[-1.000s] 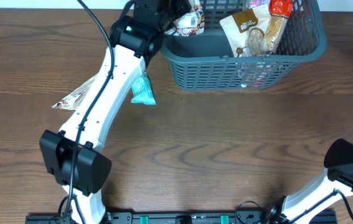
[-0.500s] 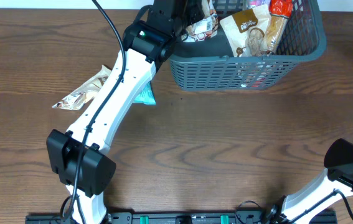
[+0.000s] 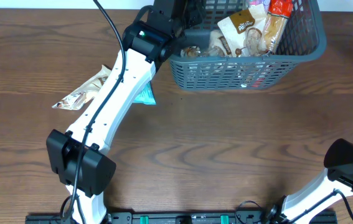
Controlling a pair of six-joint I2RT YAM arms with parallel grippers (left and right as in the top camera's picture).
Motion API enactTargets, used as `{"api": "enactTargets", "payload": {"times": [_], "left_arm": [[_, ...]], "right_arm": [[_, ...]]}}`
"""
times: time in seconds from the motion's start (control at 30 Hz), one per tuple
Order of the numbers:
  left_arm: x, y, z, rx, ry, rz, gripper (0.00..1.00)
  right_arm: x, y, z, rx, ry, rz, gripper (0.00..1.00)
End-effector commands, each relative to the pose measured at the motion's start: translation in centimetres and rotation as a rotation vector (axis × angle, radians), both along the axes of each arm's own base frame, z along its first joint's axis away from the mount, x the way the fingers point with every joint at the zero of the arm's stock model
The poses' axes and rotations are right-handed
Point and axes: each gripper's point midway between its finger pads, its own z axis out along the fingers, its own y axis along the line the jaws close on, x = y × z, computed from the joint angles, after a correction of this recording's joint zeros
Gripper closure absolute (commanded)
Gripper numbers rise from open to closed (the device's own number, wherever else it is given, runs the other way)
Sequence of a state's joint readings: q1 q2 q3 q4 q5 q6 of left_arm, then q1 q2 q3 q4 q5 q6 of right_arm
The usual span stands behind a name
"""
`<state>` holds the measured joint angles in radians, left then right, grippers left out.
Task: Pack container
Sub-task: 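Lift the snack bag into the basket and open the left gripper, then move the left gripper to the brown PanTree wrapper on the table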
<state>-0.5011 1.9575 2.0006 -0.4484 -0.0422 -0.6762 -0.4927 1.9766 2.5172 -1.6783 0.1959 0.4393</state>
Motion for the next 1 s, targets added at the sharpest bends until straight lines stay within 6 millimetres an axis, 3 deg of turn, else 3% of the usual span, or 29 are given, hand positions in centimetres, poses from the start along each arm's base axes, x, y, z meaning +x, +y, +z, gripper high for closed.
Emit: {"api": "enactTargets", "payload": {"times": [0.0,0.17,0.3,0.37,0.4,0.47,0.57,0.77,0.97], "left_arm": [[0.3,3.9,4.1,0.028,-0.085,0.101,0.4],[-1.9,13.0,9.0,0.065,-0.127,0.309,0.36],[-6.1,20.2,9.1,0.129,-0.014,0.422,0.25],[-8.5,22.5,8.3,0.165,0.065,0.455,0.08],[-9.6,23.3,7.9,0.18,0.1,0.466,0.0],[-11.6,24.7,7.1,0.208,0.166,0.485,0.01],[-12.5,26.0,6.2,0.211,0.221,0.52,0.01],[-11.3,27.8,2.5,-0.051,0.336,0.79,0.01],[-10.1,29.6,-3.8,-0.323,0.529,1.112,0.01]], "right_arm": [[-0.4,-0.7,0.0,-0.014,0.009,-0.011,0.01],[-0.4,-0.7,0.0,-0.014,0.009,-0.011,0.01],[-0.4,-0.7,0.0,-0.014,0.009,-0.011,0.01],[-0.4,-0.7,0.0,-0.014,0.009,-0.011,0.01],[-0.4,-0.7,0.0,-0.014,0.009,-0.011,0.01],[-0.4,-0.7,0.0,-0.014,0.009,-0.011,0.01],[-0.4,-0.7,0.0,-0.014,0.009,-0.011,0.01],[-0.4,-0.7,0.0,-0.014,0.009,-0.011,0.01],[-0.4,-0.7,0.0,-0.014,0.009,-0.011,0.01]]}}
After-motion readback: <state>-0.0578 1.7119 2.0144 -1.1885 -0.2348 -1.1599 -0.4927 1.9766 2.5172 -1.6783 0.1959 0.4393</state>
